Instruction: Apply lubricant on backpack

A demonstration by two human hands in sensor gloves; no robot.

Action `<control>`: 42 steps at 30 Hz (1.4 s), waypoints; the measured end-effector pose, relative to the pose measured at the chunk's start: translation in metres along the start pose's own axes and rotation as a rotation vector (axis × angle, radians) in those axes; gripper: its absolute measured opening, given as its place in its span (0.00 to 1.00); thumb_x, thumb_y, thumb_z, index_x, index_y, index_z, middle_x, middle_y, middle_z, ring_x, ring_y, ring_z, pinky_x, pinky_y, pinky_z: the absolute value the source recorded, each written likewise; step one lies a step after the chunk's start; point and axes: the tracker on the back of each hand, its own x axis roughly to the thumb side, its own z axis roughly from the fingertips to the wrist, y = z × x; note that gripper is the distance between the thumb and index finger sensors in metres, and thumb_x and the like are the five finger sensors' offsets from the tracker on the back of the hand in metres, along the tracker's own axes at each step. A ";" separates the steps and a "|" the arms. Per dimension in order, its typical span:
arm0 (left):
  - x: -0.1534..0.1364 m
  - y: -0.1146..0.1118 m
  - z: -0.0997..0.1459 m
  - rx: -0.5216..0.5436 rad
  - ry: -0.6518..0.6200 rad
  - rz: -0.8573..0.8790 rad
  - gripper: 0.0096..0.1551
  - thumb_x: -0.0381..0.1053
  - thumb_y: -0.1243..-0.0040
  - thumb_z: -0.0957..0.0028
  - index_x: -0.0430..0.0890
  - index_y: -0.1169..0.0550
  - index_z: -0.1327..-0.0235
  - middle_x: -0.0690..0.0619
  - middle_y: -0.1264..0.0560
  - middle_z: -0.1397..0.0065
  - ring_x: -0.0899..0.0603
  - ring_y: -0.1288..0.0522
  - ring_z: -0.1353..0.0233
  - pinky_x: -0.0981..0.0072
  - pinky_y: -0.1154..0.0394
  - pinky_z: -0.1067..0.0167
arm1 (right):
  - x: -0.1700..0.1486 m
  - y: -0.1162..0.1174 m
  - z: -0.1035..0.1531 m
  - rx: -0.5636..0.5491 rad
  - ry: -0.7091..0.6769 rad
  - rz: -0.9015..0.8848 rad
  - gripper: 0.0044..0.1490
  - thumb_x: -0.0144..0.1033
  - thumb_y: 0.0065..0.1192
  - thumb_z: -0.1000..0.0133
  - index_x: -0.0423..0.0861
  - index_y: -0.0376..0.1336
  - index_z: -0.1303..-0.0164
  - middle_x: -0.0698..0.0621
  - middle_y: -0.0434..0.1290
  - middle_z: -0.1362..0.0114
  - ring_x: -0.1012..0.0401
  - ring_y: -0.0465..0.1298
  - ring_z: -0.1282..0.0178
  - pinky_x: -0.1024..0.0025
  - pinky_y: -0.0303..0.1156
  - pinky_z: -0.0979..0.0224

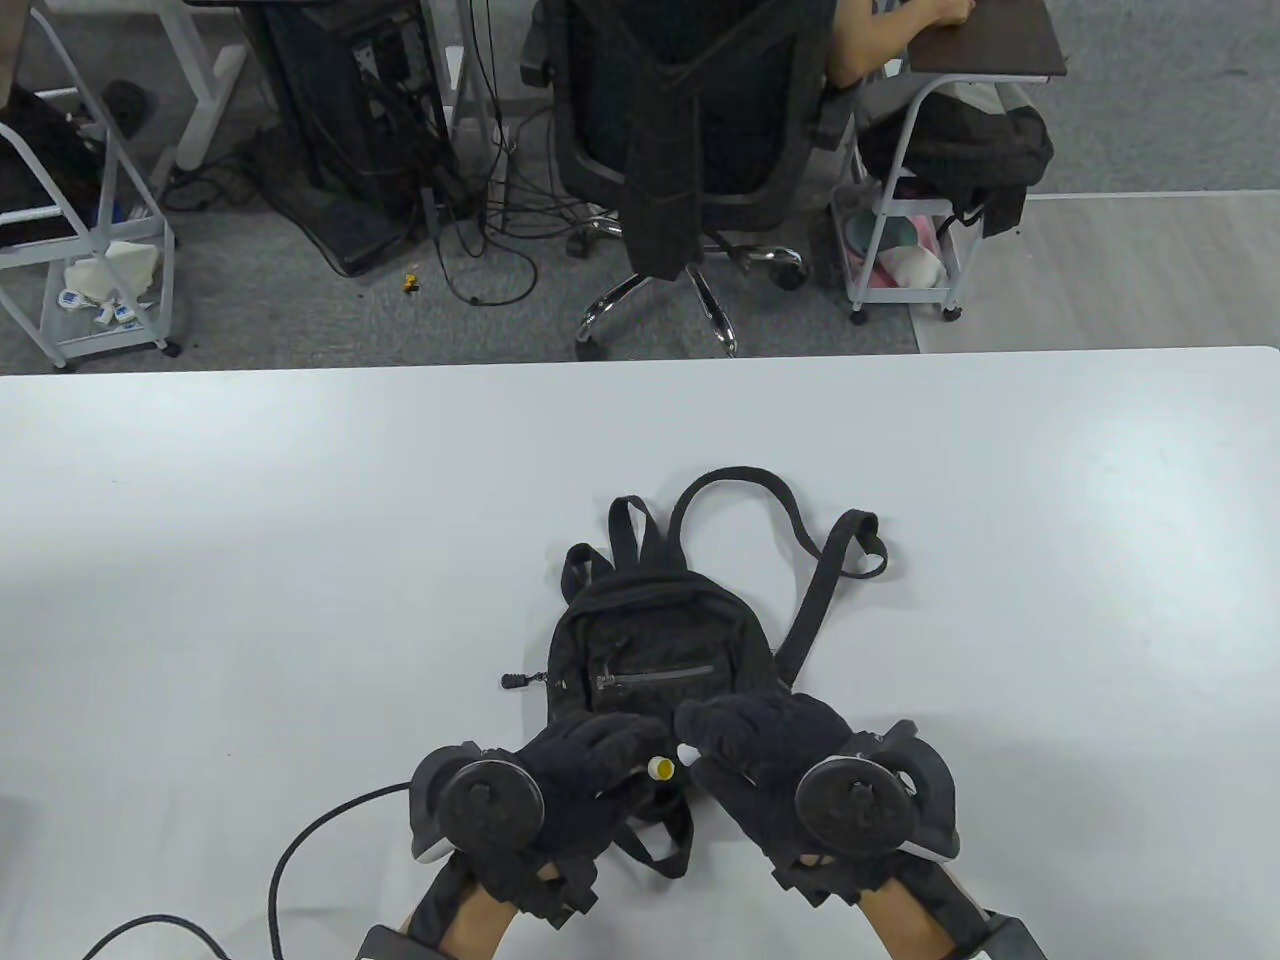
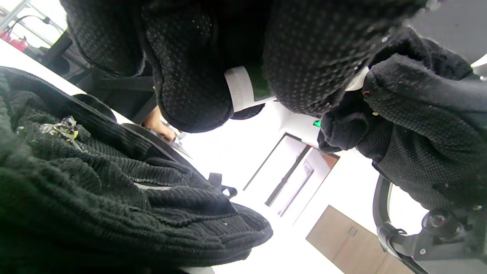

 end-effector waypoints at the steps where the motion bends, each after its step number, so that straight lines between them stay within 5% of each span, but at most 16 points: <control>1: 0.000 -0.001 0.000 -0.002 0.000 -0.004 0.30 0.49 0.25 0.57 0.42 0.17 0.41 0.42 0.18 0.37 0.37 0.12 0.48 0.31 0.24 0.38 | 0.001 0.001 0.000 0.000 -0.002 -0.001 0.31 0.49 0.77 0.50 0.62 0.68 0.35 0.57 0.77 0.35 0.62 0.86 0.50 0.54 0.77 0.35; 26: 0.004 0.002 -0.001 0.016 0.023 -0.064 0.30 0.49 0.23 0.59 0.40 0.15 0.43 0.41 0.17 0.41 0.38 0.13 0.52 0.34 0.22 0.37 | 0.015 0.016 -0.001 0.025 -0.043 0.089 0.29 0.48 0.80 0.52 0.60 0.70 0.40 0.56 0.79 0.38 0.63 0.87 0.52 0.56 0.78 0.35; 32: 0.008 0.006 -0.003 0.087 0.057 -0.030 0.29 0.48 0.21 0.60 0.39 0.14 0.45 0.41 0.16 0.43 0.37 0.12 0.52 0.36 0.22 0.36 | 0.013 0.017 -0.001 -0.052 -0.008 -0.003 0.28 0.44 0.78 0.51 0.56 0.70 0.40 0.53 0.79 0.39 0.61 0.88 0.50 0.56 0.78 0.28; 42: 0.004 0.002 -0.002 0.077 0.086 -0.035 0.30 0.51 0.20 0.60 0.41 0.15 0.45 0.42 0.16 0.43 0.39 0.11 0.52 0.39 0.20 0.36 | 0.005 0.021 -0.002 -0.018 0.019 -0.040 0.29 0.47 0.78 0.50 0.58 0.70 0.38 0.54 0.79 0.38 0.62 0.88 0.50 0.56 0.77 0.26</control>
